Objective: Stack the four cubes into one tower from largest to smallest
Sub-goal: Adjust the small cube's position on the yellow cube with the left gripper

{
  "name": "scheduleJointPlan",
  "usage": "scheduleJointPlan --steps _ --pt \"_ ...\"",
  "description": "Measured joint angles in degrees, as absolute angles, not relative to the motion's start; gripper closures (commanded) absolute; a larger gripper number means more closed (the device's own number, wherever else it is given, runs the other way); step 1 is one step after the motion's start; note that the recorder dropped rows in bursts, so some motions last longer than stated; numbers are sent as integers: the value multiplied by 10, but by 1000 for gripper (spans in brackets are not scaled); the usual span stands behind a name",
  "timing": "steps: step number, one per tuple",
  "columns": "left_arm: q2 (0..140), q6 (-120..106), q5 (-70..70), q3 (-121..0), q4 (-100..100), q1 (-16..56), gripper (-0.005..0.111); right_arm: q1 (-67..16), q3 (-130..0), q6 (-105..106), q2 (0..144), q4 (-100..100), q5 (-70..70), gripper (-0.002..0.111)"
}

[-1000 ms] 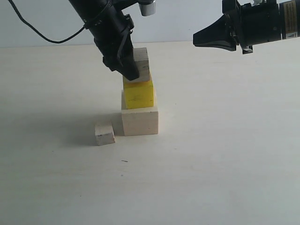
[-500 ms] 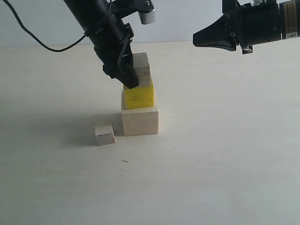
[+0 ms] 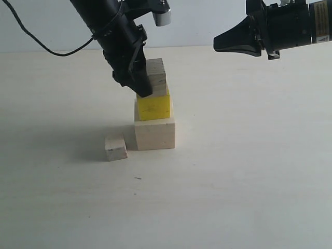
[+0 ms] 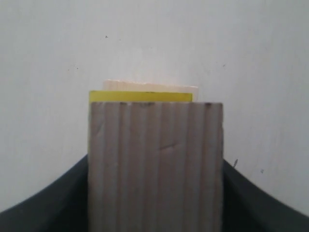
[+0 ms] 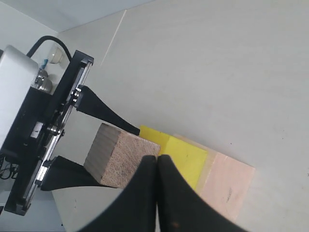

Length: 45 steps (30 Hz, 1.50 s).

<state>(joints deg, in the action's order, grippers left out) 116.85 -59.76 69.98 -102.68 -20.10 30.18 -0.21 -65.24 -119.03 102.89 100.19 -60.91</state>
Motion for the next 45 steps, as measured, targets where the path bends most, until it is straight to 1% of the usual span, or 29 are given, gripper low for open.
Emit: scheduleJointPlan --steps 10,14,45 --pt "1168 -598 700 -1027 -197 302 49 -2 -652 -1190 1029 1002 -609 108" --pt "1168 -598 700 -1027 -203 302 46 -2 -652 -1190 1029 1002 -609 108" --pt "1163 -598 684 -1027 -198 302 46 -2 -652 -1190 1029 1002 -609 108"
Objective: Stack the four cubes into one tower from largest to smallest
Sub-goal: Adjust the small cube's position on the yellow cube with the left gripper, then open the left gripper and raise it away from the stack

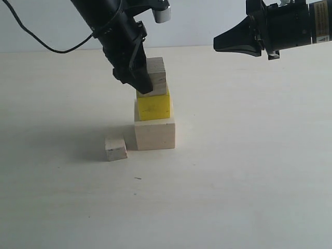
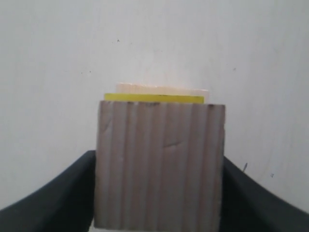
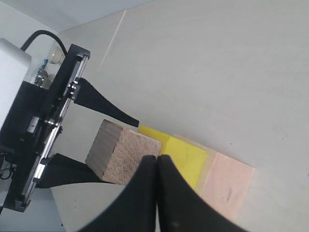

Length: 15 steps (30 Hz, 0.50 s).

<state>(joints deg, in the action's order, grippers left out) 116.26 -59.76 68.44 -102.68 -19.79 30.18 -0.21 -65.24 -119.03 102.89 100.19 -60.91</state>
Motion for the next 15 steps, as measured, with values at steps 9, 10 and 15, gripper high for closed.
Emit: scheduleJointPlan --steps 9,10,15 --pt "1141 -598 682 -1027 -194 302 46 -2 -652 -1190 1029 1002 -609 108" --pt "1138 -598 682 -1027 -194 302 46 -2 -652 -1190 1029 1002 -609 108" --pt "1125 -598 683 -1027 -197 302 46 -2 -652 -1190 1029 1002 -609 108"
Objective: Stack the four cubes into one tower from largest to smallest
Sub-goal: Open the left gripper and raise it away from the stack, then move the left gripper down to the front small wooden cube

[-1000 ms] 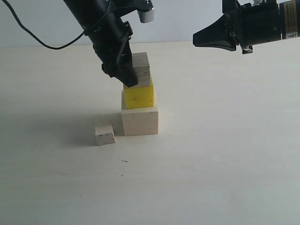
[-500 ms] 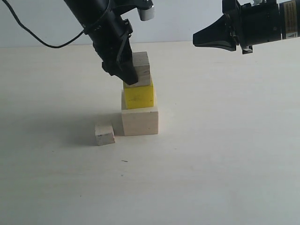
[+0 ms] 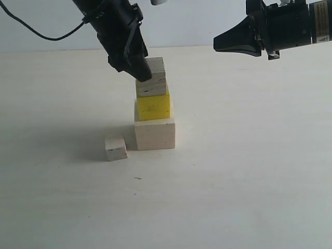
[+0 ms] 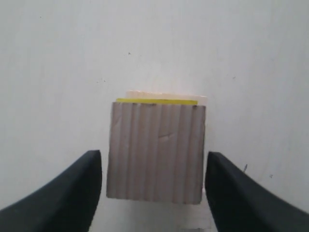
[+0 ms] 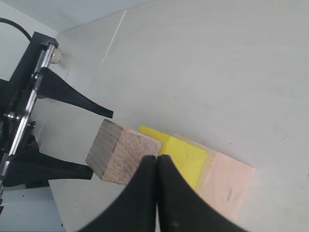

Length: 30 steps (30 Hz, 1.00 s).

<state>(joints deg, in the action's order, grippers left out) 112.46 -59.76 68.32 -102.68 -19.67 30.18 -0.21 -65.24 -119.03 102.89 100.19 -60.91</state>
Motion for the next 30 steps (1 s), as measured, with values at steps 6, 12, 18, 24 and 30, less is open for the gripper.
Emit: scheduleJointPlan --steps 6,12,18,24,30 --pt "1104 -596 692 -1027 -198 302 46 -2 -652 -1190 1029 1002 -609 108" --pt "1068 -594 697 -1027 -198 302 46 -2 -652 -1190 1029 1002 -609 108" --pt "1028 -573 697 -1027 -184 300 46 -2 -652 -1190 1029 1002 -609 108" --pt "1019 -530 697 -1027 -133 297 46 -2 -652 -1190 1029 1002 -610 108" --pt "1018 -483 700 -991 -89 280 46 -2 -652 -1190 1029 1002 -616 108"
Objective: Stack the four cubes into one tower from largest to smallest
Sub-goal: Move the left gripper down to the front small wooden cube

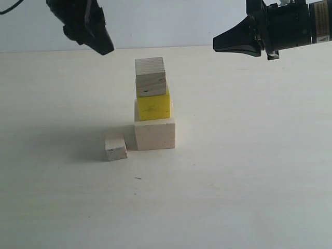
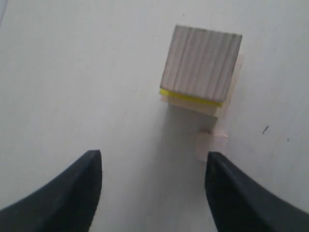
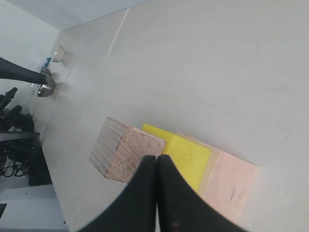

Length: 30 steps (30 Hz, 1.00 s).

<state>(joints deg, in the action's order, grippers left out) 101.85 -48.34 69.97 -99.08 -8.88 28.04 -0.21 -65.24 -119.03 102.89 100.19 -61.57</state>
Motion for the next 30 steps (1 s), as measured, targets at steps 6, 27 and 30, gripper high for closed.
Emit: scheduleJointPlan --steps 6,27,30 --pt "1018 -501 695 -897 -84 260 46 -2 -652 -1190 1029 1002 -625 108" --pt "1050 -505 594 -775 -109 257 46 -2 -652 -1190 1029 1002 -629 108" --pt "1056 -505 586 -775 -111 257 46 -2 -652 -1190 1029 1002 -629 108"
